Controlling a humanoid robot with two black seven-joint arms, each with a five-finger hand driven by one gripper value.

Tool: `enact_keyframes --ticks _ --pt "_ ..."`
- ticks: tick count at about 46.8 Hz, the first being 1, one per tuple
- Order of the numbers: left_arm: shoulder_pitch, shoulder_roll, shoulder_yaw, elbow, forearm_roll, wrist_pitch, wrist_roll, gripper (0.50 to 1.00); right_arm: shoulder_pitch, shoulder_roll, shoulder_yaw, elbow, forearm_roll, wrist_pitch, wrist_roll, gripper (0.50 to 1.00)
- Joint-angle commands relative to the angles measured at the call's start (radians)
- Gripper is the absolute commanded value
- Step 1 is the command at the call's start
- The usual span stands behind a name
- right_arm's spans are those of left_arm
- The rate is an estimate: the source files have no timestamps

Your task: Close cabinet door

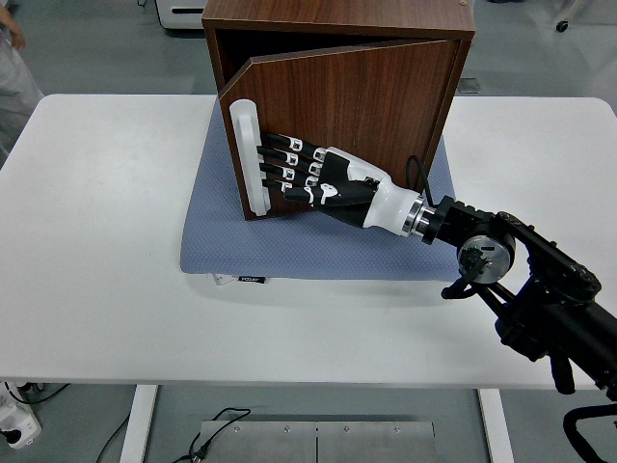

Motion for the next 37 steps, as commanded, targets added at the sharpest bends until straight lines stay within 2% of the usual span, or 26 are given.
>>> enact_keyframes --ticks 1,11,24,37 --pt "0.000 0.000 0.000 -0.001 0.000 -0.001 0.000 1.000 0.011 0.000 0.009 -0.015 0.001 0.000 0.001 1.000" --pt "0.000 0.000 0.000 -0.001 0.000 0.001 0.000 1.000 0.034 0.009 0.039 -0.069 0.001 0.000 -0.004 1.000" --pt "0.000 0.000 0.000 -0.001 0.000 0.001 0.000 1.000 0.038 0.011 0.070 -0.087 0.001 0.000 -0.006 1.000" --pt "0.000 0.000 0.000 -0.001 0.000 0.001 0.000 1.000 0.037 0.011 0.159 -0.127 0.001 0.000 -0.006 1.000"
